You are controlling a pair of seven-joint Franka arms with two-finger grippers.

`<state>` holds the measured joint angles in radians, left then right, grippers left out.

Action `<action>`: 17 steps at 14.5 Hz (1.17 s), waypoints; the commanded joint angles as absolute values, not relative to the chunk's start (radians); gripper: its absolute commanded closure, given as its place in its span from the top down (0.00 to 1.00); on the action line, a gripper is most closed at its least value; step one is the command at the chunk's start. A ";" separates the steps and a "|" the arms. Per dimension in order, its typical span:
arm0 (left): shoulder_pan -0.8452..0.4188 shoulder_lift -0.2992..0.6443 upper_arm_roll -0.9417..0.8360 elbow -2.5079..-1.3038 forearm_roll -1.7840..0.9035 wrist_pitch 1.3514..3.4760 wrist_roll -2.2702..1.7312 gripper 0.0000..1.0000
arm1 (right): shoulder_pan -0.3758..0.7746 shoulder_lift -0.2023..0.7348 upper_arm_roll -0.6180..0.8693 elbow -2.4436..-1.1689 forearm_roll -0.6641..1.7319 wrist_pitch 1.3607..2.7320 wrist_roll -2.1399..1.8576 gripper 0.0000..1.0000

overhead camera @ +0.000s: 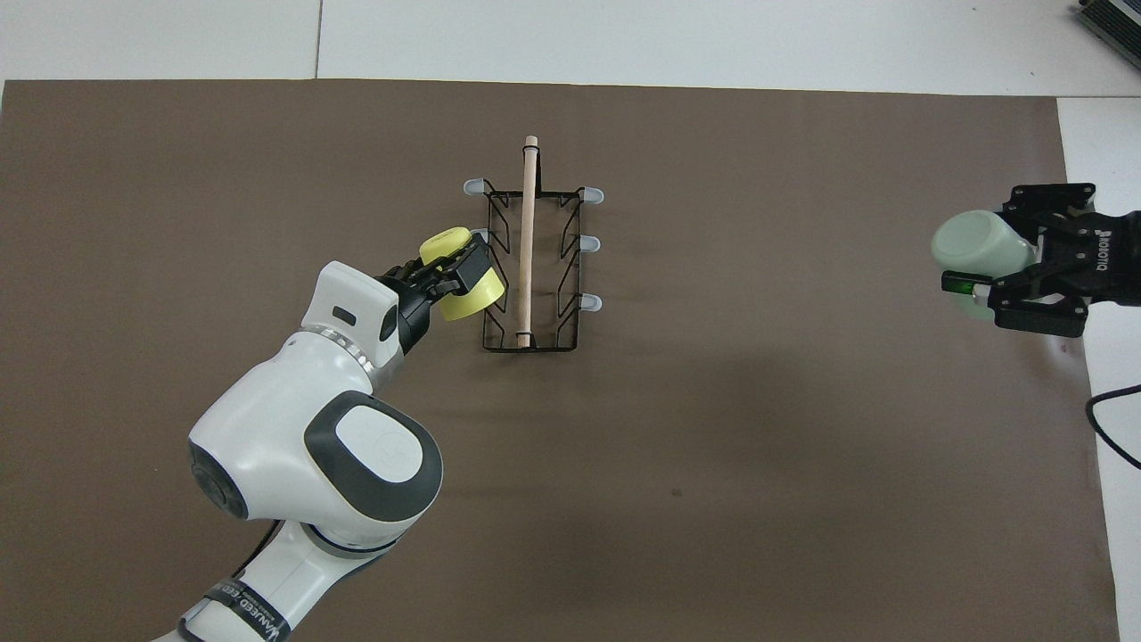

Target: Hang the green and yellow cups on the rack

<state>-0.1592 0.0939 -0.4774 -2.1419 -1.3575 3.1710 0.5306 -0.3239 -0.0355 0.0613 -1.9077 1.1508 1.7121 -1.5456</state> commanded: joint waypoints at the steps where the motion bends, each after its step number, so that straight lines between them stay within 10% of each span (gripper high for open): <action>1: -0.137 0.040 -0.472 -2.161 -1.384 3.068 0.538 0.00 | -0.286 -0.130 0.069 -2.067 1.345 1.767 -1.604 0.18; 17: -0.133 -0.074 -0.390 -2.229 -1.367 2.913 0.540 0.00 | 0.167 0.021 0.069 -2.315 2.299 1.994 -2.362 0.18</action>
<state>-0.1379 -0.0380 -0.3941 -2.1923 -1.3571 2.9327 0.5325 0.1542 -0.0155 0.0730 -2.3105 2.2506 1.9879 -2.2793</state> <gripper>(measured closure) 0.335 0.339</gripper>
